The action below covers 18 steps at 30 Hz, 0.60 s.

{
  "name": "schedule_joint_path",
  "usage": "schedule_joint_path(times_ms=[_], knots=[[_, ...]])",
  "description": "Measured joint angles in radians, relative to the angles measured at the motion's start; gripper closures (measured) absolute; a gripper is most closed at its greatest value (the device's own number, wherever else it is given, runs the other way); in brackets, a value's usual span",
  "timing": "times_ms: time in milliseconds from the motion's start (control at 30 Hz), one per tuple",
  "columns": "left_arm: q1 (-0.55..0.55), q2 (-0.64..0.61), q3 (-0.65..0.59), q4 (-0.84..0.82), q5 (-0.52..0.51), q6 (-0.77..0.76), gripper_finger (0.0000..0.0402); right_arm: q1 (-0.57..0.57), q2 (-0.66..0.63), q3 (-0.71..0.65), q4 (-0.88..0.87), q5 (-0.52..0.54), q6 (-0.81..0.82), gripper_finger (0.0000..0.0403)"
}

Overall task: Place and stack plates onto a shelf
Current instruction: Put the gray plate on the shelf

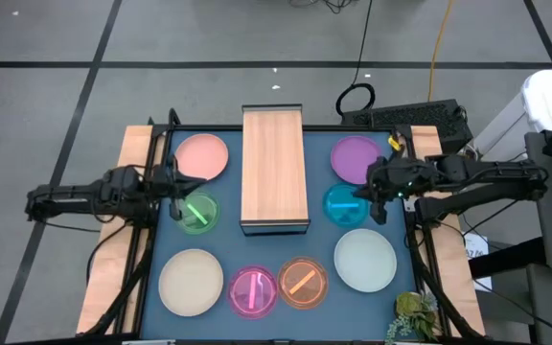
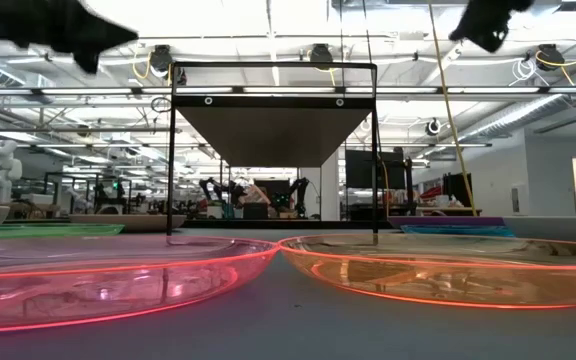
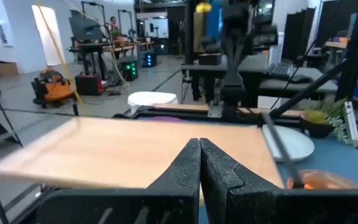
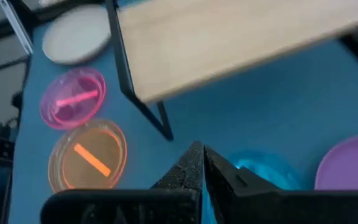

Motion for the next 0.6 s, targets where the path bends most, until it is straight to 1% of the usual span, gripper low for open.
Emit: schedule_joint_path(times_ms=[167, 300, 467, 533, 600], knots=[[-0.005, 0.176, 0.221, -0.121, 0.036, 0.021, 0.0398, 0.028, 0.000, -0.089, 0.021, 0.000, 0.091, 0.0403], [-0.023, 0.301, 0.364, -0.185, 0.107, 0.022, 0.0398, 0.055, 0.000, -0.170, 0.085, 0.002, 0.162, 0.0403], [-0.051, 0.400, 0.444, -0.187, 0.251, 0.019, 0.0398, 0.103, 0.000, -0.303, 0.233, 0.074, 0.261, 0.0403], [-0.065, 0.423, 0.451, -0.186, 0.273, 0.016, 0.0398, 0.125, 0.002, -0.358, 0.306, 0.089, 0.303, 0.0403], [-0.077, 0.440, 0.451, -0.194, 0.275, 0.007, 0.0398, 0.151, 0.014, -0.400, 0.363, 0.102, 0.356, 0.0403]])
